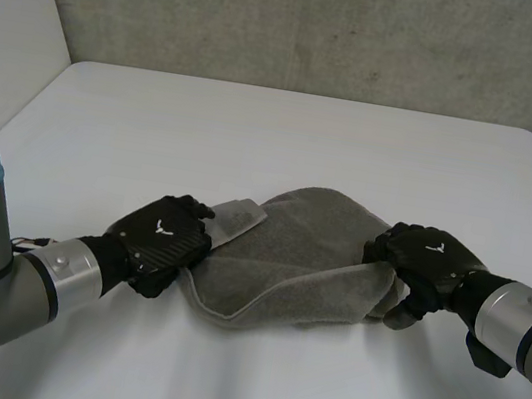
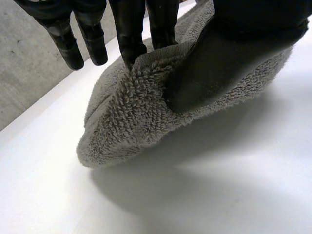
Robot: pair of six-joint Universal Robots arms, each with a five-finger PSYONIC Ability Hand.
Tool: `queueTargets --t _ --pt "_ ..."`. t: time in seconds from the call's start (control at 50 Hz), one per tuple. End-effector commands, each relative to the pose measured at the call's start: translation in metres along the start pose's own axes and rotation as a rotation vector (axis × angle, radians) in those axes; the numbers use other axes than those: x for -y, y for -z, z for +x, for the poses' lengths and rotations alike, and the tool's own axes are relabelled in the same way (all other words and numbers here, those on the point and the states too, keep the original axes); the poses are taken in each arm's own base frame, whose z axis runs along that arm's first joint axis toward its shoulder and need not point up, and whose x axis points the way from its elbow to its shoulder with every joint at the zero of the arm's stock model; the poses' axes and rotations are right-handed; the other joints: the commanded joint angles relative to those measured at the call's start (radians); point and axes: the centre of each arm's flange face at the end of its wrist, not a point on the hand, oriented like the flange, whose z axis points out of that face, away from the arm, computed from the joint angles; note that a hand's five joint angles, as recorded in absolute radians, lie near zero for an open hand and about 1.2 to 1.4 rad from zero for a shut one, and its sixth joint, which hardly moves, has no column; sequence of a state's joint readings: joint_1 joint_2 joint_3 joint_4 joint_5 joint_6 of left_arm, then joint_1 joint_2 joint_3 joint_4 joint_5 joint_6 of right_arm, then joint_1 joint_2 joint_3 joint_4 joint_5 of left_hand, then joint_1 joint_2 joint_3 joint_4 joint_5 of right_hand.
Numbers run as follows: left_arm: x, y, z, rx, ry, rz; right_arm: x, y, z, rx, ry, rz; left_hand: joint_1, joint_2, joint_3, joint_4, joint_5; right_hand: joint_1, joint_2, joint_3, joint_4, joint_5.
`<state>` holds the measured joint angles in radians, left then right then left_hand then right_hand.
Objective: Fold the towel.
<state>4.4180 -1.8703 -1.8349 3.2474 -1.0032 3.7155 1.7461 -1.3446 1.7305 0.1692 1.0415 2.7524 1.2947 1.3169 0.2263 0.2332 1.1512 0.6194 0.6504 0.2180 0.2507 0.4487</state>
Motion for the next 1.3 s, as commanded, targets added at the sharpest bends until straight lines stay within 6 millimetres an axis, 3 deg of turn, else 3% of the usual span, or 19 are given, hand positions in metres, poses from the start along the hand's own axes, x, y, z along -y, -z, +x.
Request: queueTargets --t 0.02,0.16,0.2,0.32,0.42,0.54,0.6,0.64,0.68,0.7,0.74,0.76,0.8,0.88,0.98,1.02,1.08,1.18,1.3 --pt "-0.001 0.0 -0.001 0.002 0.004 -0.004 -0.001 0.002 -0.001 -0.01 0.041 -0.004 0.102 0.079 -0.052 -0.059 0.07 0.029 -0.002 -0.043 -0.076 0.025" --pt "-0.002 0.0 0.0 0.001 0.01 -0.006 -0.014 -0.009 -0.003 0.01 0.043 -0.021 0.102 0.079 -0.052 -0.059 0.07 0.238 0.207 -0.043 -0.076 0.234" --pt "-0.004 0.0 0.0 0.0 0.016 -0.013 -0.024 -0.02 -0.001 0.013 0.047 -0.034 0.102 0.079 -0.052 -0.059 0.07 0.713 0.682 -0.043 -0.076 0.709" --pt "-0.004 0.001 0.001 -0.004 0.041 -0.02 -0.024 -0.022 0.0 0.015 0.076 -0.036 0.102 0.079 -0.052 -0.059 0.07 0.777 0.746 -0.043 -0.076 0.773" --pt "0.009 -0.003 -0.014 0.023 0.062 0.02 -0.002 -0.019 0.006 0.004 0.118 0.015 0.102 0.079 -0.052 -0.059 0.07 0.777 0.746 -0.043 -0.076 0.773" --pt "0.031 -0.015 -0.041 0.078 0.059 0.103 0.036 -0.025 0.02 -0.025 0.165 0.103 0.102 0.079 -0.052 -0.059 0.07 0.777 0.746 -0.043 -0.076 0.773" --pt "0.042 -0.03 -0.067 0.116 0.077 0.153 0.055 -0.042 0.028 -0.036 0.202 0.146 0.102 0.079 -0.052 -0.059 0.07 0.777 0.746 -0.043 -0.076 0.773" --pt "0.067 -0.04 -0.094 0.163 0.07 0.235 0.07 -0.048 0.028 -0.035 0.229 0.182 0.102 0.079 -0.052 -0.059 0.07 0.777 0.746 -0.043 -0.076 0.773" --pt "0.083 -0.041 -0.106 0.193 0.068 0.286 0.114 -0.047 0.033 -0.089 0.276 0.289 0.102 0.079 -0.052 -0.059 0.07 0.777 0.746 -0.043 -0.076 0.773" --pt "0.084 -0.041 -0.106 0.194 0.068 0.287 0.114 -0.047 0.033 -0.089 0.277 0.29 0.102 0.079 -0.052 -0.059 0.07 0.777 0.746 -0.043 -0.076 0.773" --pt "0.121 -0.039 -0.129 0.282 0.042 0.427 0.172 -0.028 0.042 -0.194 0.276 0.477 0.102 0.079 -0.052 -0.059 0.07 0.777 0.746 -0.043 -0.076 0.773" --pt "0.122 -0.039 -0.129 0.283 0.042 0.428 0.173 -0.028 0.042 -0.195 0.276 0.478 0.102 0.079 -0.052 -0.059 0.07 0.777 0.746 -0.043 -0.076 0.773" --pt "0.168 -0.019 -0.143 0.384 -0.001 0.643 0.233 0.013 0.047 -0.274 0.235 0.774 0.102 0.079 -0.052 -0.059 0.07 0.777 0.746 -0.043 -0.076 0.773" --pt "0.205 0.02 -0.151 0.453 -0.011 0.866 0.254 0.039 0.047 -0.268 0.189 0.967 0.102 0.079 -0.052 -0.059 0.07 0.777 0.746 -0.043 -0.076 0.773" --pt "0.202 0.039 -0.14 0.396 0.085 0.985 0.221 0.028 0.04 -0.224 0.161 0.884 0.102 0.079 -0.052 -0.059 0.07 0.777 0.746 -0.043 -0.076 0.773" --pt "0.162 0.028 -0.134 0.377 0.181 0.885 0.189 0.02 0.029 -0.189 0.181 0.789 0.102 0.079 -0.052 -0.059 0.07 0.777 0.746 -0.043 -0.076 0.773" --pt "0.14 0.023 -0.128 0.362 0.209 0.821 0.169 0.016 0.024 -0.173 0.202 0.733 0.102 0.079 -0.052 -0.059 0.07 0.777 0.746 -0.043 -0.076 0.773" --pt "0.069 0.012 -0.088 0.255 0.195 0.595 0.096 0.006 0.003 -0.135 0.286 0.518 0.102 0.079 -0.052 -0.059 0.07 0.777 0.746 -0.043 -0.076 0.773" --pt "0.033 0.011 -0.057 0.211 0.142 0.458 0.048 0.003 -0.013 -0.113 0.322 0.379 0.102 0.079 -0.052 -0.059 0.07 0.777 0.746 -0.043 -0.076 0.773"
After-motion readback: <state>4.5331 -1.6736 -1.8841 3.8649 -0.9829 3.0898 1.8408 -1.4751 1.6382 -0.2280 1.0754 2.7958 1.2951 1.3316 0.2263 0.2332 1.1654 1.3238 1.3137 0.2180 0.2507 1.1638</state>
